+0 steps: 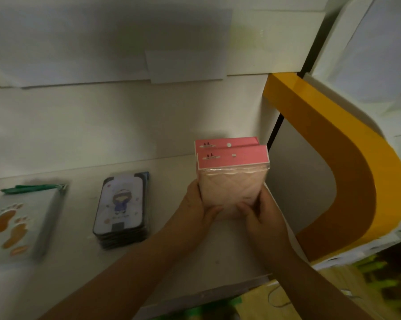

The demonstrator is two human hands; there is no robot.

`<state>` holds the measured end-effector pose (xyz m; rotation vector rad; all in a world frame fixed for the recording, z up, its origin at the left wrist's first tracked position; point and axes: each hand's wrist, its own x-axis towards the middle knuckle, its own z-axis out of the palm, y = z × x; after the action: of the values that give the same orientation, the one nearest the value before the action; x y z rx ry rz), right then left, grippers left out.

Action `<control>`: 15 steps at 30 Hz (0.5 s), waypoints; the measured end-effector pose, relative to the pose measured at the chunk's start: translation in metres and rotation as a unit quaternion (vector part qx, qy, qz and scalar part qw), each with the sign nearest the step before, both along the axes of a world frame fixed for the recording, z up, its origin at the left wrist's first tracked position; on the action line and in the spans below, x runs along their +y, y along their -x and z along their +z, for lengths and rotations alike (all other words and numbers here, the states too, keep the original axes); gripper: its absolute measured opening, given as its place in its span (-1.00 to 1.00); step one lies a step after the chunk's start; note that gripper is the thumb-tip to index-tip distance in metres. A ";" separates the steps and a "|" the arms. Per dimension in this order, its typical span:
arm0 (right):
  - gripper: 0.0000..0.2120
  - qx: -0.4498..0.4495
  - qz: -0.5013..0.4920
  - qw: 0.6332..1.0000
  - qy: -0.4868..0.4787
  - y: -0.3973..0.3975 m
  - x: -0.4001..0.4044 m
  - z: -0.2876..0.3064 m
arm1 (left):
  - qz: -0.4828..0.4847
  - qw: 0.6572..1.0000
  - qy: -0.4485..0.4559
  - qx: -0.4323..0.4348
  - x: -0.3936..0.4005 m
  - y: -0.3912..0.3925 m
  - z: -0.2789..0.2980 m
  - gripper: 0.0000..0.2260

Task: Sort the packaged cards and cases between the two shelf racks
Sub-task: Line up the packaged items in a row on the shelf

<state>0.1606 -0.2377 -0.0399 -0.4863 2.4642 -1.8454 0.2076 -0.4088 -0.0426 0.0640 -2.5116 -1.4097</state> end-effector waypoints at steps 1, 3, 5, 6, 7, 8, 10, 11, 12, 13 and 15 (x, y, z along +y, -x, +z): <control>-0.58 -0.003 0.001 1.000 0.002 0.000 0.000 0.000 | 0.021 0.999 0.029 0.007 0.000 -0.002 -0.004 -0.45; -0.62 -0.004 -0.001 1.000 -0.001 0.003 0.000 0.001 | 0.071 0.994 0.080 0.010 0.001 -0.004 -0.007 -0.50; -0.64 -0.001 -0.006 1.000 -0.012 0.008 -0.002 0.004 | 0.100 0.992 0.077 -0.009 0.004 -0.003 -0.004 -0.54; -0.64 -0.006 -0.009 1.000 -0.018 0.011 -0.004 0.006 | 0.105 0.992 0.070 -0.016 0.004 -0.001 -0.001 -0.55; -0.64 -0.017 -0.009 1.000 -0.023 0.014 -0.006 0.011 | 0.107 0.992 0.061 -0.025 0.004 0.001 0.002 -0.55; -0.65 -0.030 -0.006 0.999 -0.034 0.017 -0.007 0.016 | 0.107 0.992 0.052 -0.032 0.004 0.004 0.005 -0.55; -0.71 -0.058 0.006 0.996 -0.071 0.024 -0.009 0.028 | 0.117 0.991 0.043 -0.050 0.004 0.009 0.009 -0.59; -0.75 -0.080 0.014 0.992 -0.092 0.028 -0.008 0.034 | 0.124 0.989 0.046 -0.061 0.004 0.011 0.010 -0.61; -0.80 -0.113 0.024 0.988 -0.106 0.033 -0.007 0.039 | 0.128 0.988 0.041 -0.074 0.004 0.012 0.010 -0.60; -0.83 -0.154 0.036 0.981 -0.111 0.038 -0.006 0.043 | 0.127 0.988 0.021 -0.090 0.005 0.014 0.010 -0.55; -0.82 -0.230 0.053 0.965 -0.117 0.049 -0.004 0.045 | 0.119 0.984 -0.022 -0.132 0.004 0.017 0.011 -0.44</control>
<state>0.1112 -0.2417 0.0056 -0.1481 2.2421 -1.4043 0.1907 -0.4046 -0.0314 0.5759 -2.5692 -1.4359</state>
